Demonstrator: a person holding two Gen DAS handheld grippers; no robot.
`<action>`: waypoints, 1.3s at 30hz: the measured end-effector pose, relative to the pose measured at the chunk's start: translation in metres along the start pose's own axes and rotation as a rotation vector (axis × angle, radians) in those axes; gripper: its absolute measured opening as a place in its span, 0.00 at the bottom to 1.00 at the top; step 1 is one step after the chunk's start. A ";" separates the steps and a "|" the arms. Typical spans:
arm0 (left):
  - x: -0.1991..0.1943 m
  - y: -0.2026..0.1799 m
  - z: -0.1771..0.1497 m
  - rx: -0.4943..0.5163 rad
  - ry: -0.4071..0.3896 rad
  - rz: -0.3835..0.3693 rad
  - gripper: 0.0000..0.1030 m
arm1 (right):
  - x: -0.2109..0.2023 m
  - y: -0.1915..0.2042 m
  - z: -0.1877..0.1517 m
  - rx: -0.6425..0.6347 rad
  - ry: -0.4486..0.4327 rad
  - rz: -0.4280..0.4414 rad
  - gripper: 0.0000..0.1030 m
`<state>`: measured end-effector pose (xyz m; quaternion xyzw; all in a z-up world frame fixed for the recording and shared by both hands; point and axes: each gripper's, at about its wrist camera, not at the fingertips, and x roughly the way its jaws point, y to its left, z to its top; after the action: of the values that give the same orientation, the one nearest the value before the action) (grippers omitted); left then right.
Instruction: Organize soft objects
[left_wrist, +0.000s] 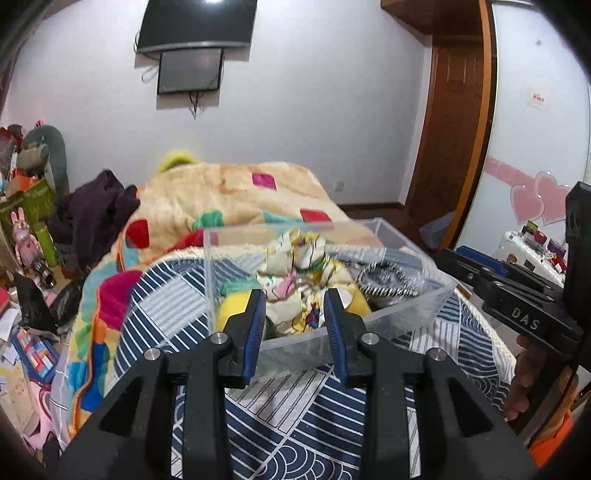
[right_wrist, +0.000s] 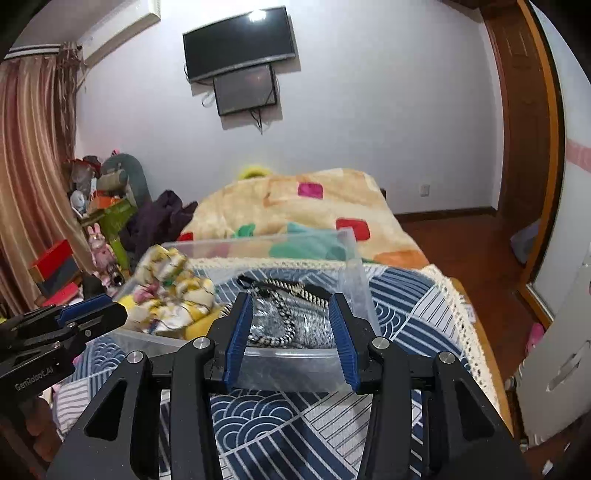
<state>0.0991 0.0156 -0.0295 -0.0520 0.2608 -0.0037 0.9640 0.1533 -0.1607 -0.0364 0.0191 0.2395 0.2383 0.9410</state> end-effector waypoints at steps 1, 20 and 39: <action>-0.005 -0.001 0.001 0.000 -0.014 -0.001 0.31 | -0.004 0.001 0.002 -0.004 -0.014 0.000 0.38; -0.095 -0.006 0.025 0.016 -0.266 -0.009 0.54 | -0.085 0.029 0.024 -0.060 -0.257 0.057 0.70; -0.105 -0.010 0.015 0.024 -0.302 0.016 0.88 | -0.087 0.034 0.017 -0.051 -0.285 0.069 0.99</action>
<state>0.0161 0.0104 0.0372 -0.0382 0.1130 0.0086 0.9928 0.0791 -0.1686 0.0224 0.0370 0.0967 0.2713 0.9569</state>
